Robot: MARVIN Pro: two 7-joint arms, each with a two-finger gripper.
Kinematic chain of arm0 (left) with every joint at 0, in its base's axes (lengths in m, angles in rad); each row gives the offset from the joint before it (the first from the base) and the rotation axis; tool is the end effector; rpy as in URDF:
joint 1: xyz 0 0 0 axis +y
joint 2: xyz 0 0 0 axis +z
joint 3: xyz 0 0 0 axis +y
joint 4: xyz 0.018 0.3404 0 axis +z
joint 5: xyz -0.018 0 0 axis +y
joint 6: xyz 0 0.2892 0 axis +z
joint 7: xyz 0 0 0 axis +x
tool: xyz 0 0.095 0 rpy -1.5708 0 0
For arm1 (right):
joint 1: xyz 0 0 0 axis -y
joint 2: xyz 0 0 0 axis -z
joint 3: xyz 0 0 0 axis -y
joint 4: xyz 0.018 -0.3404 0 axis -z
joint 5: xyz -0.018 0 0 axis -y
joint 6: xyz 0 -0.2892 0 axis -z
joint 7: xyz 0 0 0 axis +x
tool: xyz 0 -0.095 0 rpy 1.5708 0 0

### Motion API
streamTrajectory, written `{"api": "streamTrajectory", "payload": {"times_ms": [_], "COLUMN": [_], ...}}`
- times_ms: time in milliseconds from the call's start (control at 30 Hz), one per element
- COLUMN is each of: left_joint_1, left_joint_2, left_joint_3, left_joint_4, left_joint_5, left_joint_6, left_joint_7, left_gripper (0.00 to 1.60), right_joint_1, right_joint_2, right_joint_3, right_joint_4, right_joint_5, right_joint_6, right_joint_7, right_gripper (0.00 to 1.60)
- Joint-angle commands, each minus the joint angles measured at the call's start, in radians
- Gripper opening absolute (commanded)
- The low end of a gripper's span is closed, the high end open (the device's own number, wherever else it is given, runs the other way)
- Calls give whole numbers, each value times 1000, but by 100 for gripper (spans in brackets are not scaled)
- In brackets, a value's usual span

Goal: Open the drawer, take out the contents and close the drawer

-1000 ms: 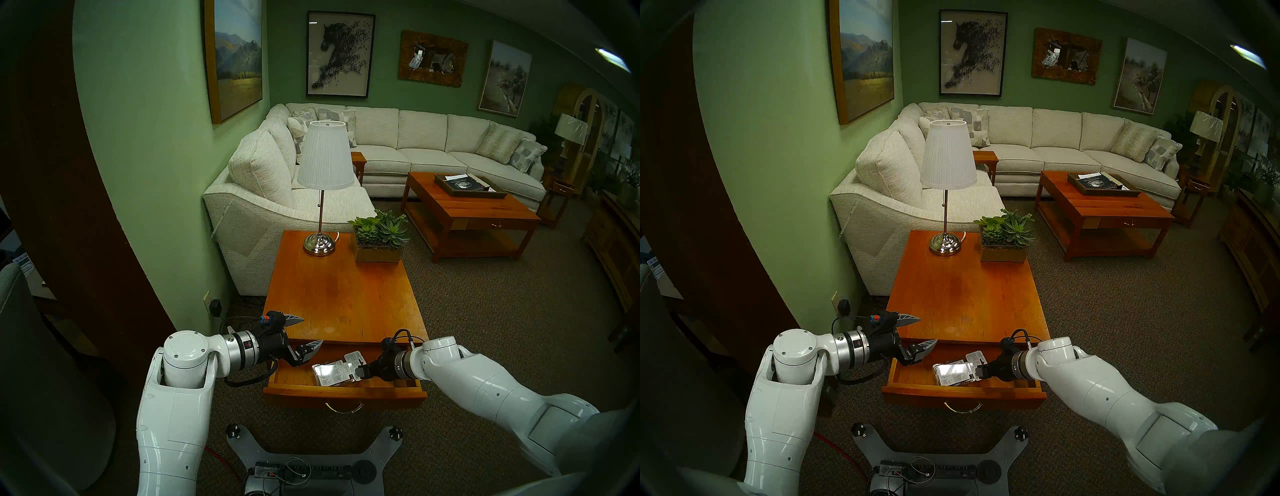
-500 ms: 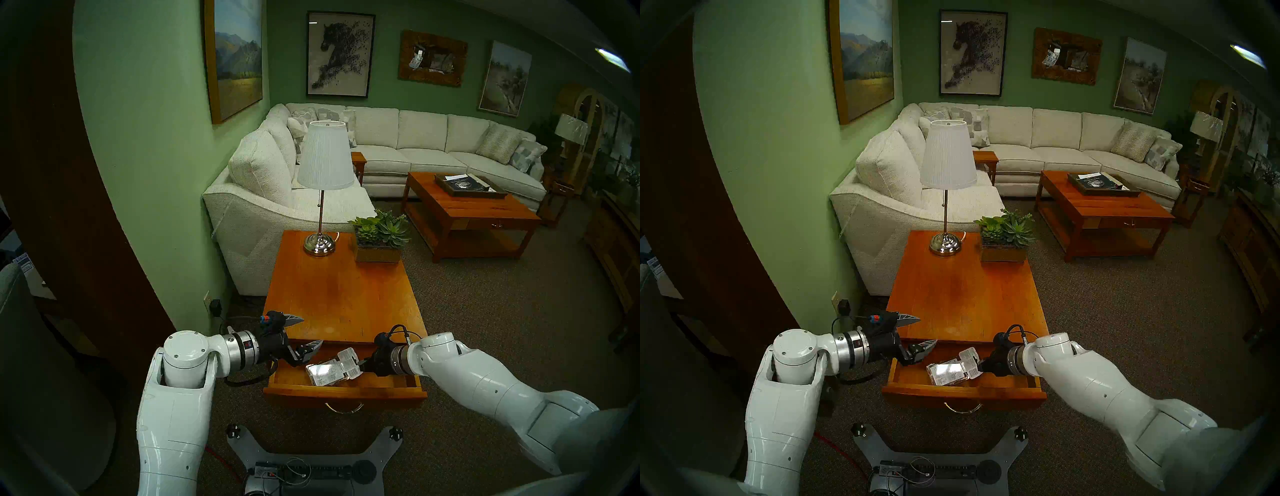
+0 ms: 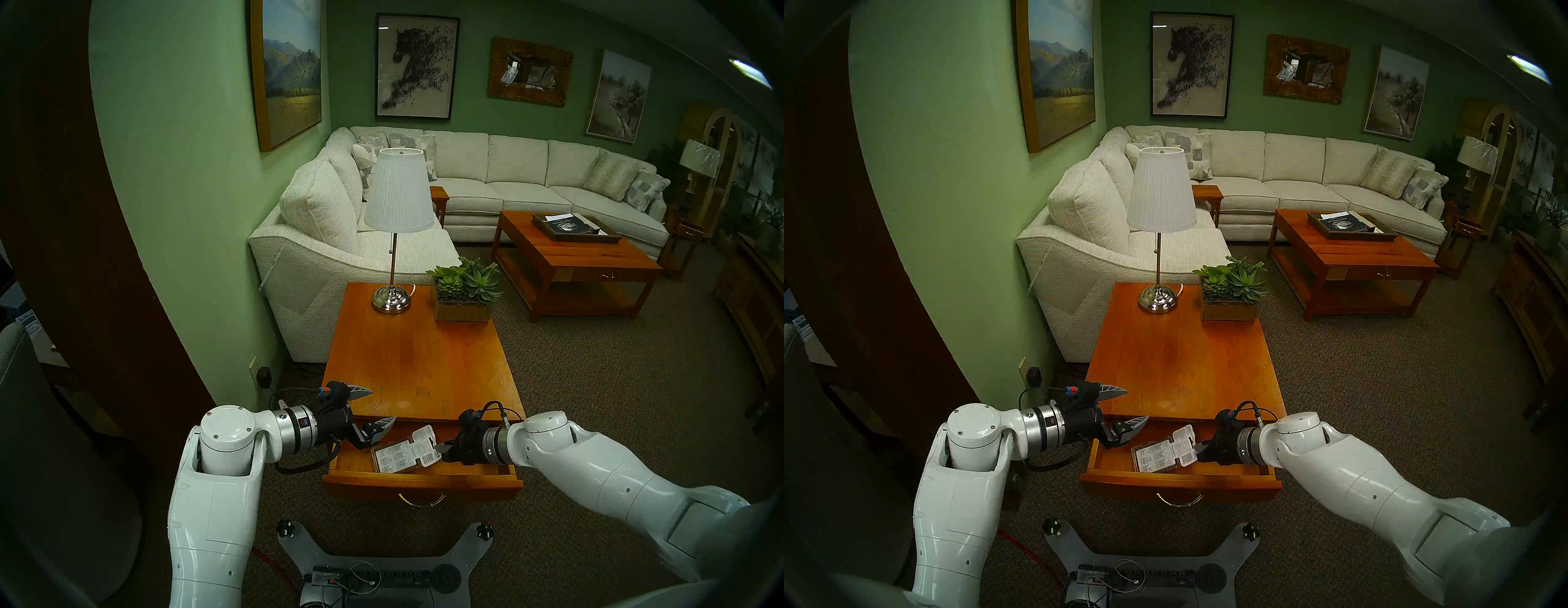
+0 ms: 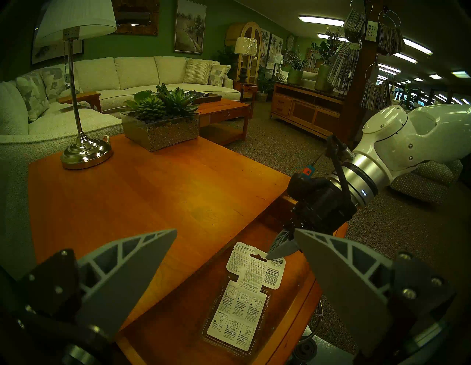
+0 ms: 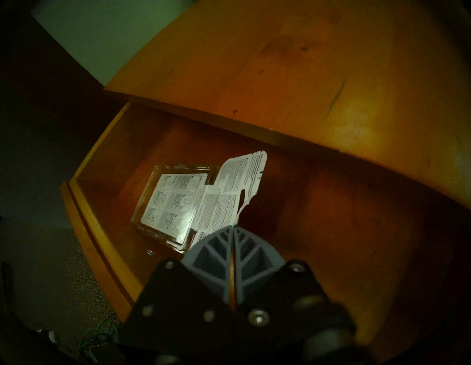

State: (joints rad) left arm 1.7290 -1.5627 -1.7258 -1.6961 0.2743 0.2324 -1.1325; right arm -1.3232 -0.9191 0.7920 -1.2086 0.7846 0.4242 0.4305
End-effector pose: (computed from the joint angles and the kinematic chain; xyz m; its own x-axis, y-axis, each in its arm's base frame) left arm 0.2988 -0.0224 -0.4015 0.2996 -0.2510 0.9205 -0.7972 -0.5958 0.0970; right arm 0.3472 -0.0649 -0.4903 0.7686 0.2555 0.5865 0.5331 -0.7626 -0.3664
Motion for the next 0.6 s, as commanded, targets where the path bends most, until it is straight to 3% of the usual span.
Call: {"api": "streamTrajectory", "payload": {"times_ms": [0, 167, 200, 267, 567], "left_joint_1": [-22, -22, -22, -22, -23], "left_joint_2": [-4, -5, -5, -5, -7], "left_joint_3": [2, 1, 1, 1, 0], "left_joint_4": [-20, -18, -18, -18, -16], "left_joint_5": [-6, -4, -3, -3, 0], "left_joint_6": [-4, -5, -5, -5, -7], "left_joint_7": [0, -1, -1, -1, -2], "left_gripper": [160, 160, 160, 160, 160], "right_joint_1": [-5, -14, -26, -18, -10], "right_joint_2": [59, 85, 107, 97, 151], "right_joint_3": [17, 22, 26, 25, 52], "right_joint_4": [-111, -174, -226, -199, -317], "right_joint_5": [-6, -10, -12, -13, -31], "right_joint_6": [-42, -65, -66, -73, -107], "right_joint_7": [32, 44, 38, 47, 51], "right_gripper": [0, 0, 0, 0, 0]}}
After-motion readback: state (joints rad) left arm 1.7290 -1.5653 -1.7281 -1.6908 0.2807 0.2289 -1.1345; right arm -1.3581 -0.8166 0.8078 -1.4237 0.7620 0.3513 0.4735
